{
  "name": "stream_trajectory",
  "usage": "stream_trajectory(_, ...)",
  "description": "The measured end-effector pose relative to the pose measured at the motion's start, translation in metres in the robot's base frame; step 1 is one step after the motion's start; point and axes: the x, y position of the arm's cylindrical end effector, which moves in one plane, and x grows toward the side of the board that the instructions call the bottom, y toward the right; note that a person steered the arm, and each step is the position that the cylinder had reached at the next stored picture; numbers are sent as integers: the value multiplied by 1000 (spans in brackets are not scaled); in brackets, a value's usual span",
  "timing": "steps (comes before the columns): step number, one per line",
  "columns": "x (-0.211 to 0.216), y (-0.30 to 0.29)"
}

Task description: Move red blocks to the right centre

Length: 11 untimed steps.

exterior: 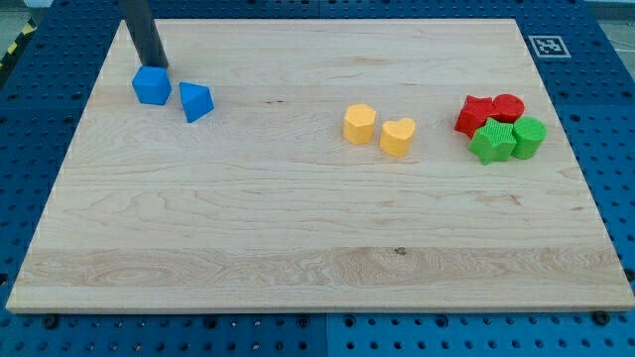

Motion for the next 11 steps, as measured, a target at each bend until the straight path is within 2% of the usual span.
stream_trajectory(1, -3, -47)
stream_trajectory(2, 16, -65)
stream_trajectory(3, 28, -40)
stream_trajectory(5, 48, 97)
stream_trajectory(6, 34, 107)
stream_trajectory(7, 7, 145)
stream_trajectory(8, 10, 221)
stream_trajectory(10, 65, 334)
stream_trajectory(11, 94, 363)
